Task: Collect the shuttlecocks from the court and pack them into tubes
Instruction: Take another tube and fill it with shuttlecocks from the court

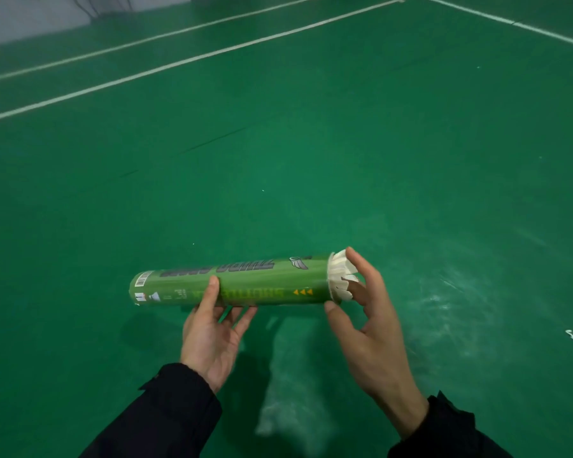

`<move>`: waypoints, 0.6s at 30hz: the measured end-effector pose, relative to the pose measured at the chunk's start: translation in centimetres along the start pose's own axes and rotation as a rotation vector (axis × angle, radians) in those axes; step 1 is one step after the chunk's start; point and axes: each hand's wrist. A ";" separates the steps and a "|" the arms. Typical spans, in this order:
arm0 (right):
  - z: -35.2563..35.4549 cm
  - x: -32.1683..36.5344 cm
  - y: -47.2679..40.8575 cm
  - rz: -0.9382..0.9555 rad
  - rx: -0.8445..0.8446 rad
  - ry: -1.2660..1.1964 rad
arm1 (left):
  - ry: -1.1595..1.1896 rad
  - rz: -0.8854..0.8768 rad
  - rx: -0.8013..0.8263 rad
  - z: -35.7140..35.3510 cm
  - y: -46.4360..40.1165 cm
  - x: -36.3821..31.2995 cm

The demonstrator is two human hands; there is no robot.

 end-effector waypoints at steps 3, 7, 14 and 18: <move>-0.3 0.0 0.4 -0.057 -0.104 -0.049 | -0.017 -0.017 0.022 0.3 0.2 0.2; 0.2 -0.6 0.1 -0.170 -0.227 -0.233 | -0.100 -0.108 0.076 0.4 0.7 -0.1; 2.7 -1.5 0.0 -0.253 -0.260 -0.294 | 0.026 -0.349 -0.102 2.8 1.2 -5.3; 2.9 -1.2 -0.1 -0.270 -0.195 -0.284 | 0.099 -0.422 -0.220 4.5 0.8 -8.3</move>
Point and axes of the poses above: each hand's wrist, its own y-axis away from the middle knuckle, its own z-axis out of the back of the hand, x = y × z, and after that the axes turned 12 degrees about z, right-handed
